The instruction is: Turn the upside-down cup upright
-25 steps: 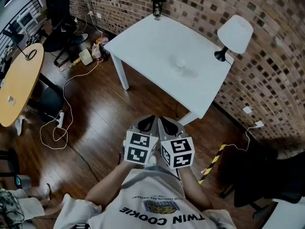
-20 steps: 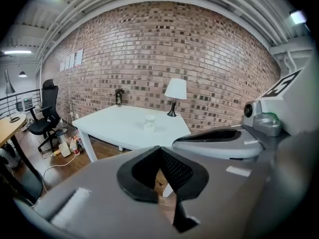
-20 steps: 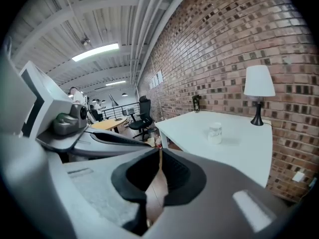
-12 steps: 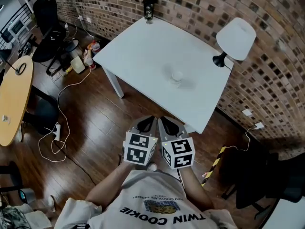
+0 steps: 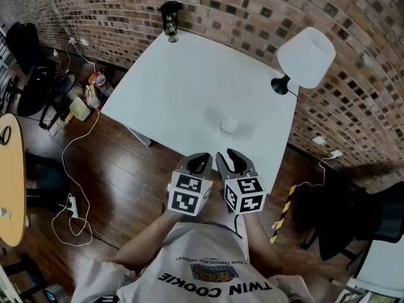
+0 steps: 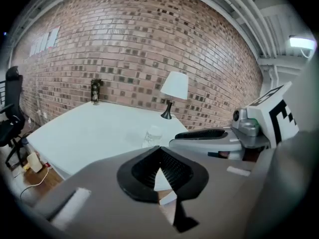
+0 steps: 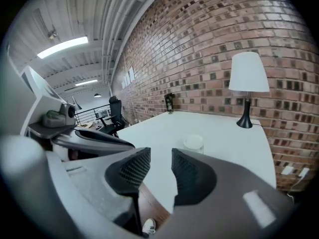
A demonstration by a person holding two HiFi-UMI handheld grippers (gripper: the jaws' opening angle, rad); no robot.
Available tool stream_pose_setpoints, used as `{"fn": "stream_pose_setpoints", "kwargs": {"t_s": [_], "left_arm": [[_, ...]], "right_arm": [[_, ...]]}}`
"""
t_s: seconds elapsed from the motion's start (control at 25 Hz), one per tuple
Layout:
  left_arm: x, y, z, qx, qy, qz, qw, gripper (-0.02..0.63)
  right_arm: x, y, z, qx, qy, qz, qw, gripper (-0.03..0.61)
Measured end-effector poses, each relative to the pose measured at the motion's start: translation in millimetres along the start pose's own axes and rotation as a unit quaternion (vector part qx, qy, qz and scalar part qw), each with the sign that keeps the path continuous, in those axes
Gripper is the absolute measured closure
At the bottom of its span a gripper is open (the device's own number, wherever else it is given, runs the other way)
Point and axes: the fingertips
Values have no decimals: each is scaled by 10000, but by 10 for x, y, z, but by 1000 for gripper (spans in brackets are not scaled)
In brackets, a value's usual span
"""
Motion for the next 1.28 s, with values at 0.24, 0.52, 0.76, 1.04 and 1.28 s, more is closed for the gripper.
{"fn": "stream_pose_setpoints", "kwargs": {"t_s": [0.24,0.52,0.76,1.04,1.28], "left_arm": [[141,242,-304,-435,129,-113,9989,611],[191,540,-491,-478,312,-82,9983,611],[308,757,-643,-231,307,-25,9993,611],[401,802,-778,-119,301,45,9995,611],[436,792,-861,-115,267,112,9995,611]], "right_arm": [[-47,-470,-406,-651,248,-42,9976,311],[-134,-857,-775,-861,302,1,9958,233],[-251,-980,-1048,-575,673,571,9944,233],[-230,-1003,-1126,-384,767,1022,9911,295],[-117,-903,-1028,-182,1393,1815,9733,296]]}}
Point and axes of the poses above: the fingertips, and each gripper's own axes: z backward along the fingers, y to its left, x out of its top, and after that the axes turned 2 degrees about x, right-handed
